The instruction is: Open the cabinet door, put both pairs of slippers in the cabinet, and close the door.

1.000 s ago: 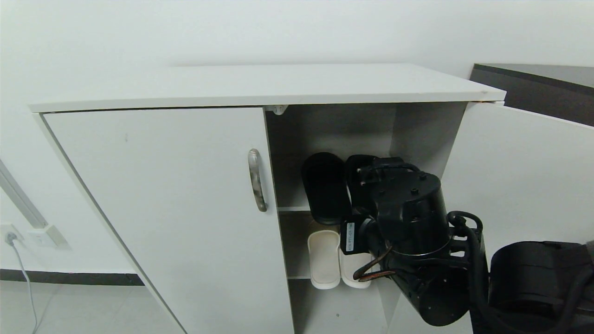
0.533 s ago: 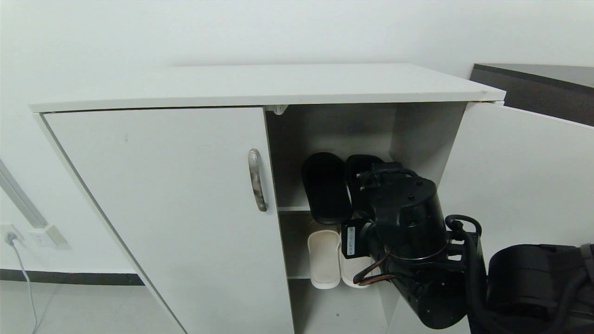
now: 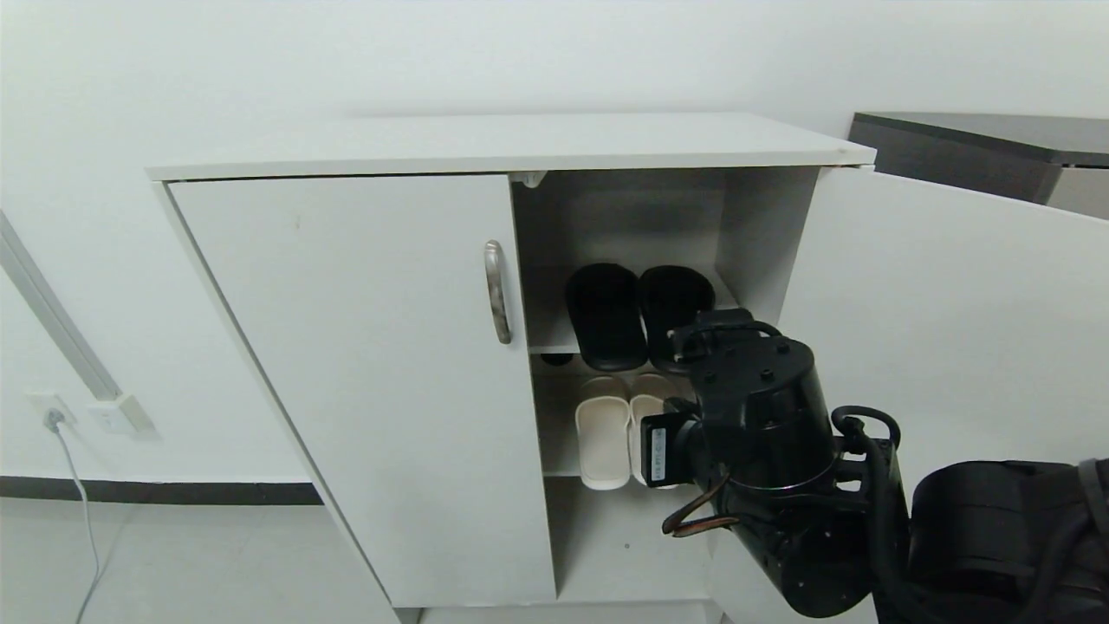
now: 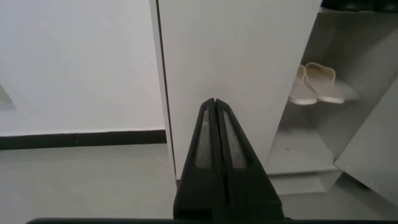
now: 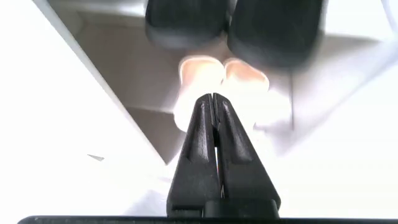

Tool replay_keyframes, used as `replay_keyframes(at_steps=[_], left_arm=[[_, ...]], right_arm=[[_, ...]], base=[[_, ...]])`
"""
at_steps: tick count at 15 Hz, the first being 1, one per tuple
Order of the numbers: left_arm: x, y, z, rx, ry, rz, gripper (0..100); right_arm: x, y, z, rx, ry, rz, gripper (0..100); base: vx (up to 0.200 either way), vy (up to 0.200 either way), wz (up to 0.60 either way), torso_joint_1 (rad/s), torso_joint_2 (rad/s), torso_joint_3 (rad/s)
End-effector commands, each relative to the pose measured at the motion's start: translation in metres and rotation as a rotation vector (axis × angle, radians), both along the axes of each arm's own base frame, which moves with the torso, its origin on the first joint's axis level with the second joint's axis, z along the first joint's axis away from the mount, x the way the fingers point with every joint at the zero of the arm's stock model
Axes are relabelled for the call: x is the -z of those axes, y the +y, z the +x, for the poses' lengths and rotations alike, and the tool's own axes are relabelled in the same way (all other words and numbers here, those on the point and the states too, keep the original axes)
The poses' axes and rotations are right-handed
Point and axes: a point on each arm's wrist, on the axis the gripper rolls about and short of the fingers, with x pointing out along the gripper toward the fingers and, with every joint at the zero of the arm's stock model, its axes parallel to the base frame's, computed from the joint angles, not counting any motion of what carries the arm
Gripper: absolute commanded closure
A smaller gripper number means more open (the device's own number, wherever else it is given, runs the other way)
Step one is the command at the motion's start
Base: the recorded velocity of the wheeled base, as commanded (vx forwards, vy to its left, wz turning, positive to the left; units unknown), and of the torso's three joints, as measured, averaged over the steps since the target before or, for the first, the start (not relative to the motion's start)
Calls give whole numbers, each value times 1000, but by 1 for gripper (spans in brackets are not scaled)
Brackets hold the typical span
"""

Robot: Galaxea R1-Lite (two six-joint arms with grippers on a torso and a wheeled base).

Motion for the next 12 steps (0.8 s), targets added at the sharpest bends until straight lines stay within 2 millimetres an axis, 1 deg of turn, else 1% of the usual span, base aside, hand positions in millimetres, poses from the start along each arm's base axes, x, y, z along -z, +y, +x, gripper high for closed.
replay_keyframes(at_steps=[1, 5, 7, 9, 11, 12], left_arm=[[0, 0, 0, 0, 1, -1, 100], [0, 0, 0, 0, 1, -1, 100], [0, 0, 0, 0, 1, -1, 100], [0, 0, 0, 0, 1, -1, 100], [0, 0, 0, 0, 1, -1, 100], [0, 0, 0, 0, 1, -1, 100]], right_arm=[[2, 0, 0, -1, 5, -4, 100], [4, -4, 5, 18, 10, -8, 100], [7, -7, 7, 18, -7, 2, 100], [14, -12, 9, 18, -20, -36, 100], [16, -13, 9, 15, -37, -35, 100], [18, -14, 9, 8, -36, -43, 100]], base=[[-200, 0, 0, 7, -2, 7], [-200, 0, 0, 4, 4, 0], [-200, 0, 0, 0, 5, 7], [-200, 0, 0, 0, 7, 2], [-200, 0, 0, 0, -2, 0], [0, 0, 0, 0, 0, 0]])
